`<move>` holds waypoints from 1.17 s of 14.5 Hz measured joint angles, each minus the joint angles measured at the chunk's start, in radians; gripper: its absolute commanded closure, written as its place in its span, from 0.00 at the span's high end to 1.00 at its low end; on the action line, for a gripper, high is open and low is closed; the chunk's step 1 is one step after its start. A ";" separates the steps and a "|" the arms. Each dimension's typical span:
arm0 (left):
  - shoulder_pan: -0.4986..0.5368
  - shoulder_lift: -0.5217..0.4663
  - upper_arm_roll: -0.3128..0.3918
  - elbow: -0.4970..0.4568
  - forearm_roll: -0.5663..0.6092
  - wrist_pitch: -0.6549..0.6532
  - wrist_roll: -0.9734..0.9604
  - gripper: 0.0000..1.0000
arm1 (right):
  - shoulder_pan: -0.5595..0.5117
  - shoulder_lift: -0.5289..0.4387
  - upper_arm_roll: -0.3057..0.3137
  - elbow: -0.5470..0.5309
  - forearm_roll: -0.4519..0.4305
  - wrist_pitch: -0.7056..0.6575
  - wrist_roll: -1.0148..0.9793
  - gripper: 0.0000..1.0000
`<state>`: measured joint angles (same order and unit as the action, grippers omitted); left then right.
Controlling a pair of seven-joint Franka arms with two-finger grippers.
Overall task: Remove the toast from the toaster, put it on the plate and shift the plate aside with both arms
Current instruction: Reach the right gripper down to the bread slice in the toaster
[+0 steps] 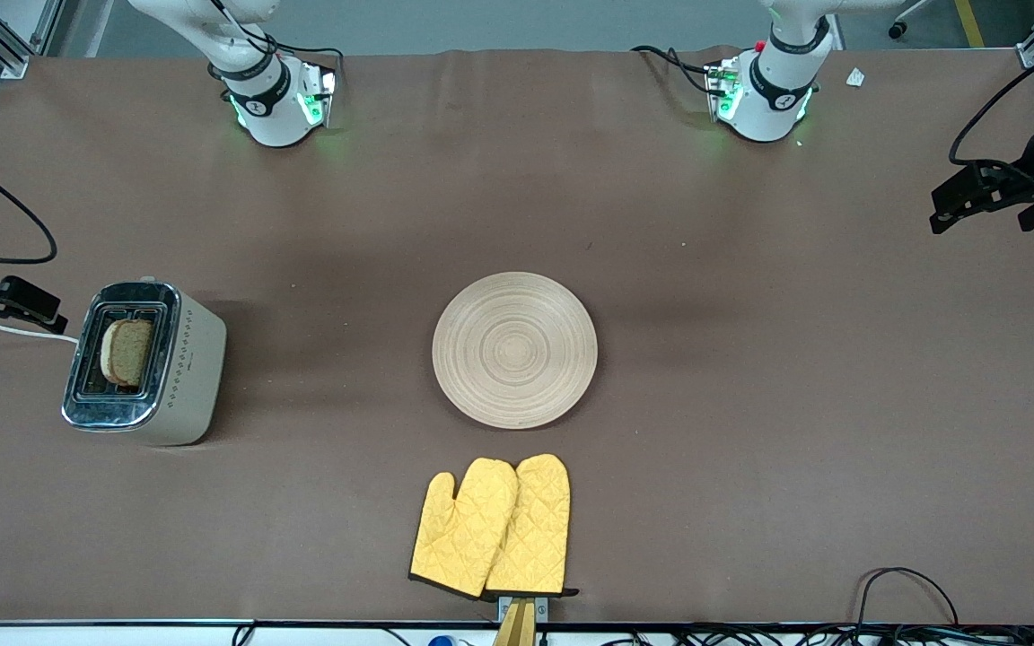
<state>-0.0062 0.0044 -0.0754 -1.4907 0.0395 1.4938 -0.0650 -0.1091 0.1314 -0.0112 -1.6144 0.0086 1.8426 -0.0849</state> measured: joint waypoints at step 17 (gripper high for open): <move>0.001 0.000 0.002 0.001 -0.007 0.000 0.000 1.00 | -0.041 0.112 -0.001 -0.207 0.020 0.112 -0.058 0.81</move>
<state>-0.0053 0.0048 -0.0732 -1.4895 0.0323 1.4938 -0.0650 -0.1505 0.2433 -0.0125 -1.8213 0.0282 1.9543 -0.1433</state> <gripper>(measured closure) 0.000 0.000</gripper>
